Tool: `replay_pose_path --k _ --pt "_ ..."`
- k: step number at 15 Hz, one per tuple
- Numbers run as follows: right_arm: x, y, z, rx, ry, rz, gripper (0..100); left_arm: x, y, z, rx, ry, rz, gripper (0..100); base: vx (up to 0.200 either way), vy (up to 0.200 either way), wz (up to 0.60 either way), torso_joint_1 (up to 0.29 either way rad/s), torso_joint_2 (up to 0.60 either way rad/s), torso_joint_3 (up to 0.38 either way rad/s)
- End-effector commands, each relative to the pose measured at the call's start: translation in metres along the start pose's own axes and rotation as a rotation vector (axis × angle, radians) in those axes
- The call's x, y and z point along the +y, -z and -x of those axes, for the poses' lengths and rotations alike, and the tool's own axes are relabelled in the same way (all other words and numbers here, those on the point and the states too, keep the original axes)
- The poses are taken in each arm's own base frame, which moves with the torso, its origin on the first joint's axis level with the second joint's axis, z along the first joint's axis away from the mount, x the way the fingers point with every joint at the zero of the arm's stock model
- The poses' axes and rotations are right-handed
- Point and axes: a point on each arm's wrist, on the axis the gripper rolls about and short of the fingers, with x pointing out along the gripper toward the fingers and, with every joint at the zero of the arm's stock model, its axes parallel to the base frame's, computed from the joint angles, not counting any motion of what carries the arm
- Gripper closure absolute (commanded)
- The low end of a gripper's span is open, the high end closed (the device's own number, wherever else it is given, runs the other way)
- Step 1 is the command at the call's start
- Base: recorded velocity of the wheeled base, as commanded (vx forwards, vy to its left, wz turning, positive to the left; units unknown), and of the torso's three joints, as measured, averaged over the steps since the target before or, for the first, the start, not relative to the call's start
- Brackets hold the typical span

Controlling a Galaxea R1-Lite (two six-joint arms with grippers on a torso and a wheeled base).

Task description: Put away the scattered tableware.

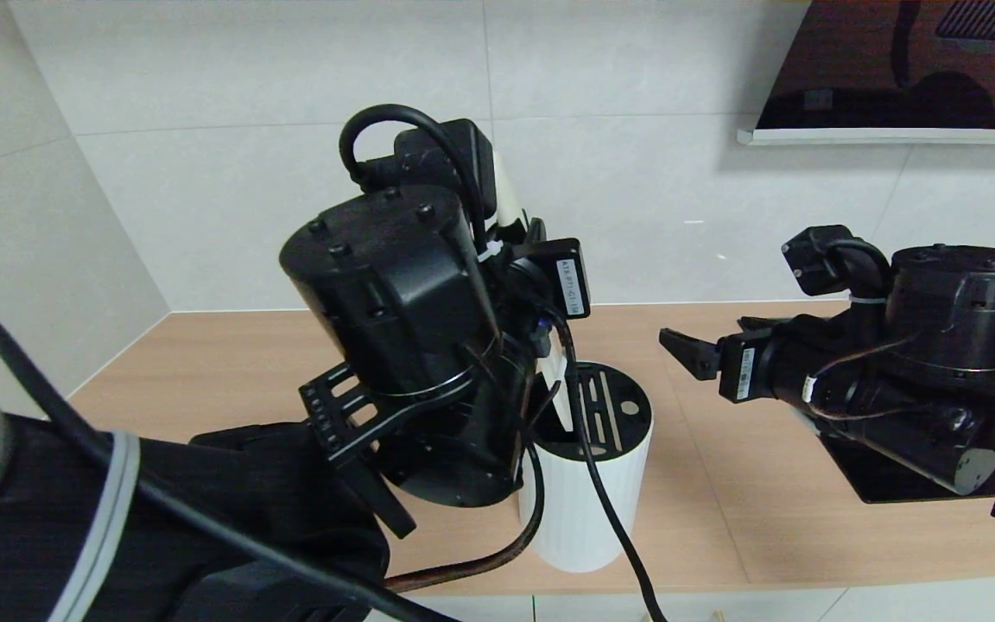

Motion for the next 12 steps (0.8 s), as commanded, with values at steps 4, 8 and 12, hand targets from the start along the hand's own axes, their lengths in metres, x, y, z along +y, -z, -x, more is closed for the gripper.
replay_pose_path --k 4,8,12 --pt "0.0 0.003 -0.002 0.012 0.001 0.002 0 -0.004 0.012 -0.004 -0.025 0.001 -0.021 100 0.0 0.0 0.0 0.0 0.0 0.0" --pt "0.0 0.003 -0.002 0.011 0.001 0.002 0 -0.006 0.026 -0.008 -0.011 -0.001 -0.04 100 0.0 0.0 0.0 0.0 0.0 0.0" --pt "0.001 0.004 -0.002 0.015 0.001 0.003 0 -0.006 0.039 -0.008 0.015 -0.003 -0.066 100 0.0 0.0 0.0 0.0 0.0 0.0"
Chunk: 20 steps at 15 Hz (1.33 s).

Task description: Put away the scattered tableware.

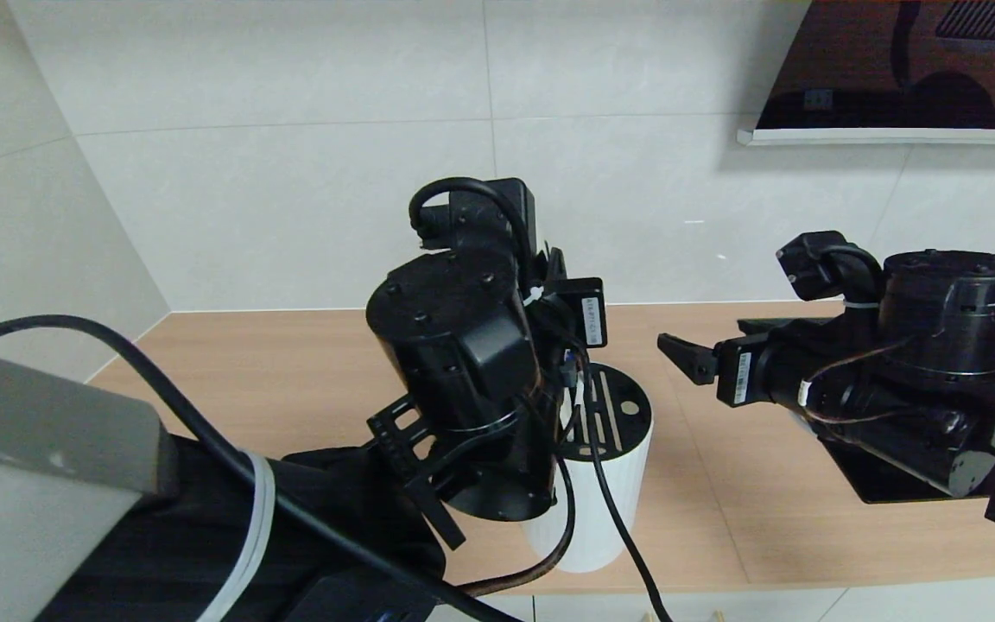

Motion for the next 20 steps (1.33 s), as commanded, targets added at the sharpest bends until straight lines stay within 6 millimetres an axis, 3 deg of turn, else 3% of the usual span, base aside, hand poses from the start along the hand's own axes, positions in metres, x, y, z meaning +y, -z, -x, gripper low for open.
replay_pose_path --k 1,6,16,20 --pt "0.001 0.002 -0.001 0.006 0.0 0.0 0 -0.001 0.009 0.0 0.017 0.001 -0.016 100 0.0 0.0 0.0 0.0 0.0 0.0" --pt "0.001 0.003 -0.002 0.01 0.001 0.001 0 -0.006 0.022 0.003 0.032 0.019 -0.026 100 0.0 0.0 0.0 0.0 0.0 0.0" --pt "0.001 0.007 -0.005 0.027 0.002 0.004 0 -0.01 0.078 0.0 0.118 0.017 -0.112 100 0.0 0.0 0.0 0.0 0.0 0.0" --pt "0.001 0.007 -0.005 0.027 0.002 0.004 0 -0.009 0.084 0.001 0.131 0.018 -0.128 100 0.0 0.0 0.0 0.0 0.0 0.0"
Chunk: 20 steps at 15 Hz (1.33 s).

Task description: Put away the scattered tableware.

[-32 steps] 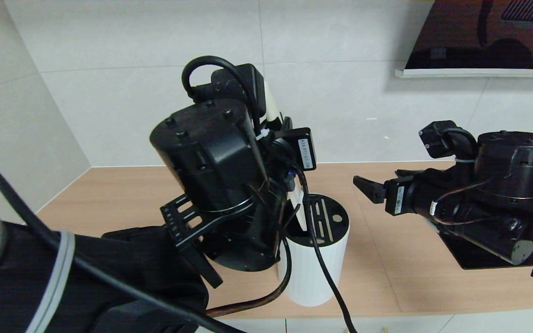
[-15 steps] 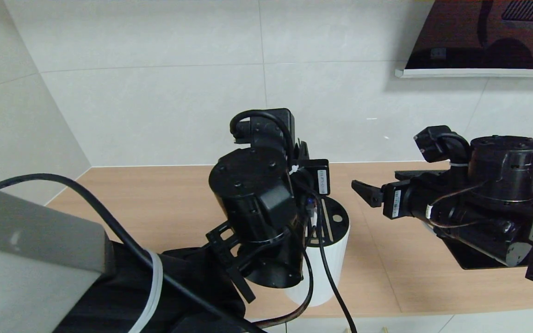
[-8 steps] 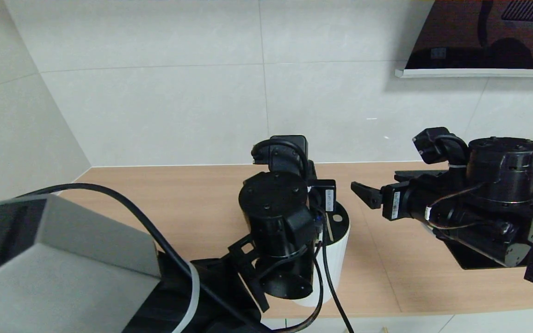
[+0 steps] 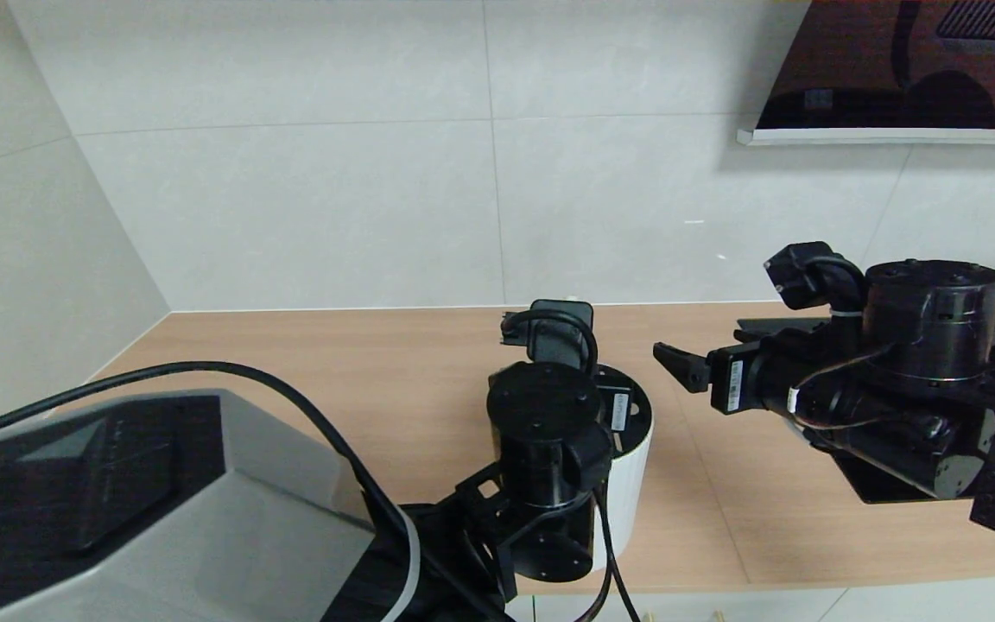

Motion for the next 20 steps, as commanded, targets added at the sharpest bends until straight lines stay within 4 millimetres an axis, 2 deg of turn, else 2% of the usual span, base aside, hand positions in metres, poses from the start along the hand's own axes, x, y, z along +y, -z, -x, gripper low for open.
replay_pose_path --k 1,10,11,20 --pt "0.0001 0.0008 -0.0007 0.003 0.0 0.001 0 0.0005 0.0049 0.0003 0.011 0.0 -0.012 100 0.0 0.0 0.0 0.0 0.0 0.0" --pt "0.0005 0.0009 -0.0002 0.003 -0.001 0.001 0 -0.0004 0.0077 0.002 0.019 0.005 -0.02 100 0.0 0.0 0.0 0.0 0.0 0.0" --pt "0.0005 0.0013 -0.0006 0.004 -0.001 0.001 0 -0.0004 0.0075 0.002 0.018 0.005 -0.018 0 0.0 0.0 0.0 0.0 0.0 0.0" --pt "0.0005 0.0013 -0.0006 0.004 -0.001 0.001 0 0.0021 0.0085 0.0043 0.025 0.004 -0.026 0 0.0 0.0 0.0 0.0 0.0 0.0"
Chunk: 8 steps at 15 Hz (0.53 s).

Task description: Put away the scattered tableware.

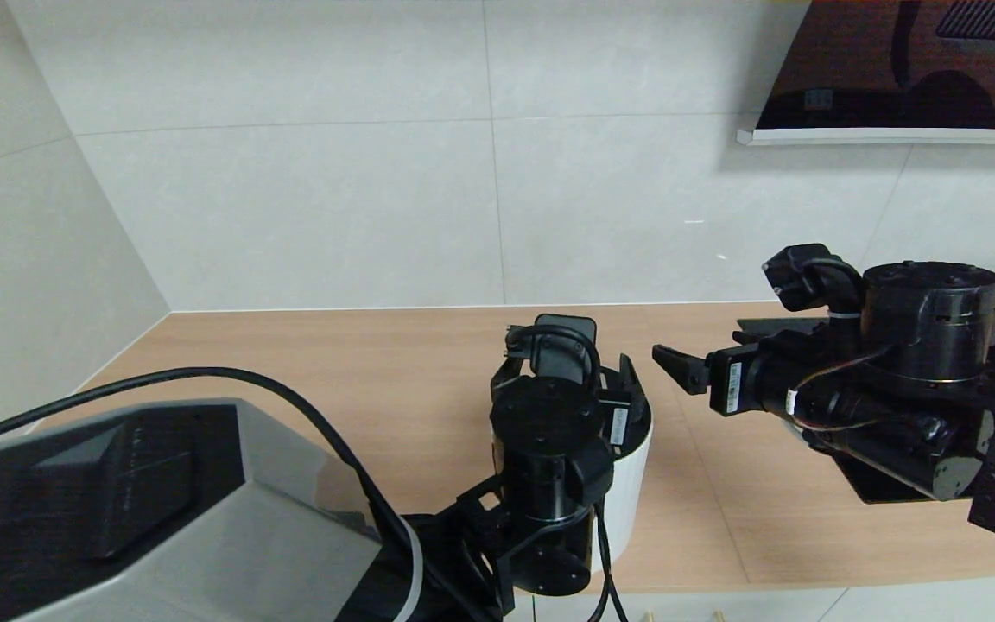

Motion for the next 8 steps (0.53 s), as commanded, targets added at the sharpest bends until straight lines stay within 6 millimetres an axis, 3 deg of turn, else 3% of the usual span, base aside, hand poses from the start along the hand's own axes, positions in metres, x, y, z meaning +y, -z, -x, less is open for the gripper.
replay_pose_path --k 1,5,7,8 --pt "0.0 0.0 0.0 -0.001 -0.001 0.0 0 0.004 -0.004 0.004 -0.002 0.001 0.004 0 0.0 0.0 0.0 0.0 0.0 0.0" --pt "-0.005 -0.002 0.001 -0.01 0.04 -0.006 0 0.034 -0.049 0.03 -0.076 0.071 0.086 0 0.0 0.0 0.0 0.0 0.0 0.0" --pt "-0.006 -0.005 0.003 -0.023 0.043 -0.01 0 0.056 -0.078 0.052 -0.13 0.128 0.145 0 0.0 0.0 0.0 0.0 0.0 0.0" --pt "-0.01 -0.008 0.005 -0.034 0.052 -0.015 0 0.08 -0.092 0.07 -0.157 0.202 0.153 0 0.0 0.0 0.0 0.0 0.0 0.0"
